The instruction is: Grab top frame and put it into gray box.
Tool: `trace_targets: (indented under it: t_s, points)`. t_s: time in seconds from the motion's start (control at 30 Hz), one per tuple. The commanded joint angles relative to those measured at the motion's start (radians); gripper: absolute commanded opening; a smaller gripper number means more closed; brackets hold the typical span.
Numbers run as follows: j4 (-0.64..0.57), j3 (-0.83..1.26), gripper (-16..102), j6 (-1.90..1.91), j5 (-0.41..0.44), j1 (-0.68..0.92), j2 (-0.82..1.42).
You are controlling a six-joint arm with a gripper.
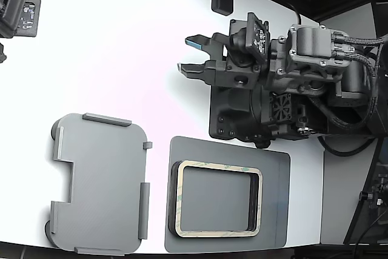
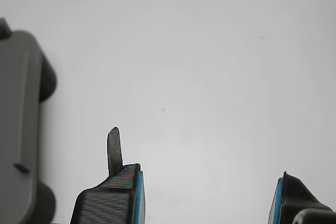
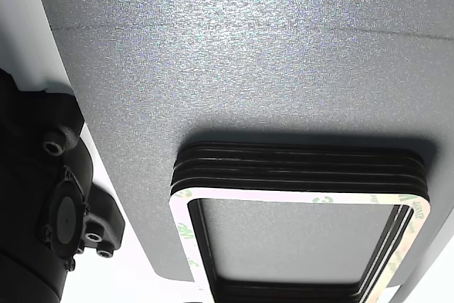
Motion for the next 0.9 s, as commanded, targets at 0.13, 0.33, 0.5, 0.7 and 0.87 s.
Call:
trace_targets:
  t_s: [0.13, 0.33, 0.5, 0.7, 0.87]
  points:
    - [-0.008, -0.021, 100, 0.000, 0.002, -0.012, 0.023]
    - [-0.008, -0.021, 100, 0.000, 0.002, -0.012, 0.023]
    - [-0.008, -0.021, 100, 0.000, 0.002, -0.012, 0.023]
    - [-0.008, -0.021, 100, 0.003, 0.003, -0.012, 0.023]
    - [-0.032, -0.146, 99, -0.051, -0.040, -0.011, -0.072]
